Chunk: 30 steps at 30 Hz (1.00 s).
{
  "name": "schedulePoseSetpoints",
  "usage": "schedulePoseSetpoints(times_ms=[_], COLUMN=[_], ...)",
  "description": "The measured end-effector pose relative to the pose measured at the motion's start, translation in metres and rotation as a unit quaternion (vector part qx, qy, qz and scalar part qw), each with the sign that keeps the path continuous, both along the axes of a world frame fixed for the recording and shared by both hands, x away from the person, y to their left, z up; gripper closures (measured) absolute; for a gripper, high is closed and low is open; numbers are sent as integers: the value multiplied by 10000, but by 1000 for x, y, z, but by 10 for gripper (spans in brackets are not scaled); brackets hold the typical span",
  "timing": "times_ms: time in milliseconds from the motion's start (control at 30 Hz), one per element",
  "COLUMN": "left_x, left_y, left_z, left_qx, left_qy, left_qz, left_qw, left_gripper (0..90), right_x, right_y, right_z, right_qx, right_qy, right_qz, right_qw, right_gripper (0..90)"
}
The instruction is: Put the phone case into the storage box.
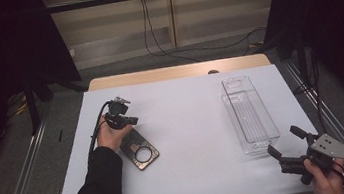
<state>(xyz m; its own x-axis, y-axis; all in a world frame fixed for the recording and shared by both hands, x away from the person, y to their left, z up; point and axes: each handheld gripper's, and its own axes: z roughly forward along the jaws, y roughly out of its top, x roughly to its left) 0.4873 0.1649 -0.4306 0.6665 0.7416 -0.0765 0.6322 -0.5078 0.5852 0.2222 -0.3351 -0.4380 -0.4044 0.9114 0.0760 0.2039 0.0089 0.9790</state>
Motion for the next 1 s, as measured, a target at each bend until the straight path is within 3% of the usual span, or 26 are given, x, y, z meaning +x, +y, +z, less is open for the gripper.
schedulePoseSetpoints(times_ms=[300,400,500,1000], left_x=[1,-1,-4,-9], left_y=[1,4,9,18], left_z=[-8,-13,-17,-17], left_qx=[92,47,-129,-68], left_qy=[64,68,57,53], left_qz=[38,88,120,124], left_qw=[9999,9999,9998,9999], left_gripper=[900,900,900,900], right_x=[0,0,-1,-1], right_y=[0,0,0,0], right_z=[0,0,0,0], right_qx=[4,6,4,17], right_qy=[-7,1,-7,-19], right_qz=[6,13,16,-9], right_qw=[10000,10000,10000,10000], right_gripper=[0,0,0,0])
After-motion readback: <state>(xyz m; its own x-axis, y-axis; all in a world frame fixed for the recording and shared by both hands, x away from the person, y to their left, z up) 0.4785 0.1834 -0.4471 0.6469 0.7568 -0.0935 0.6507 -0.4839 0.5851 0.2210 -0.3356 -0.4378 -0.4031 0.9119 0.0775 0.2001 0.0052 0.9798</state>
